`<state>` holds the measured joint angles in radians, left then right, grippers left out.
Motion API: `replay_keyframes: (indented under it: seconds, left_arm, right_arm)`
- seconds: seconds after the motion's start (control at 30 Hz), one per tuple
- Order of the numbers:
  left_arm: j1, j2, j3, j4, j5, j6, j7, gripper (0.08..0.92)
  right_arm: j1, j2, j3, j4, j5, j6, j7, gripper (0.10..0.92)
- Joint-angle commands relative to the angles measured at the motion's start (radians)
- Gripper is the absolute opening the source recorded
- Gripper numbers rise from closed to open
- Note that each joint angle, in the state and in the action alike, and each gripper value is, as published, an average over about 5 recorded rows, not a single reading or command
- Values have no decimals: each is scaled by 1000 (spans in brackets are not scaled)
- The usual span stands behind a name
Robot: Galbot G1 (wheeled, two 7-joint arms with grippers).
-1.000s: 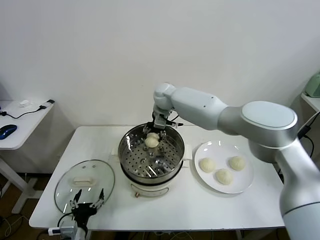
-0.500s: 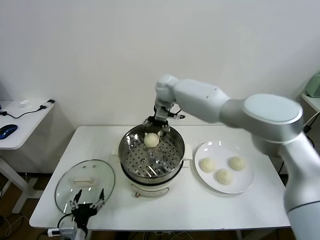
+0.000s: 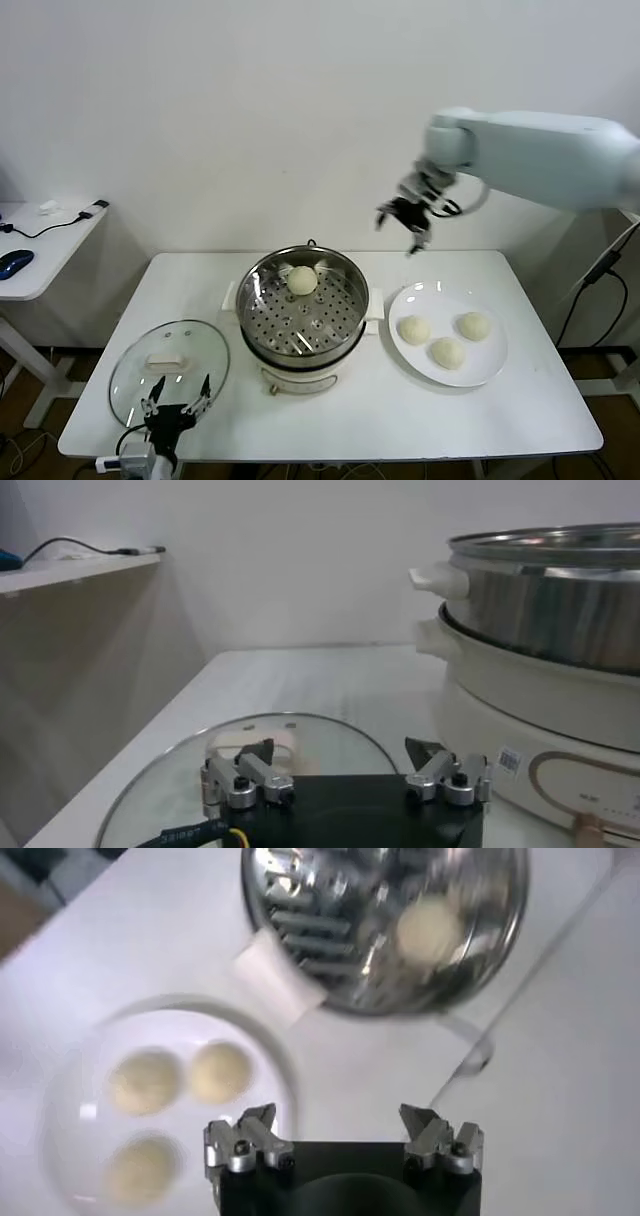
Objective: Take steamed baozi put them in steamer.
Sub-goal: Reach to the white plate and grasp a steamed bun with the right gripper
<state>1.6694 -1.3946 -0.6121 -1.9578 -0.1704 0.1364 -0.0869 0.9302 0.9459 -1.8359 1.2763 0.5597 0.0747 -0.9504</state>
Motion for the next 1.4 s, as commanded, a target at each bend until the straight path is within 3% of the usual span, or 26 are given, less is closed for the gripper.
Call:
replay_keyframes:
  seconds: [0.03, 0.47, 1.1, 1.23, 1.4]
  left_arm:
    - [5, -5, -1, -2, 6, -1, 1, 823]
    - [21, -14, -2, 0, 20, 1, 4, 823]
    - [15, -15, 1, 17, 24, -2, 5, 823]
    - [19, -16, 2, 13, 26, -3, 5, 823]
    - [29, -16, -1, -3, 27, -2, 5, 823]
  right_arm:
    - [-101, -222, -64, 200, 126, -368, 125, 823]
    - [-489, -82, 229, -89, 10, -394, 148, 823]
    - [-626, 19, 340, -241, -34, -391, 163, 814]
    - [-617, 21, 346, -239, -32, -391, 158, 775]
    - [-536, 1, 312, -182, -7, -378, 123, 666]
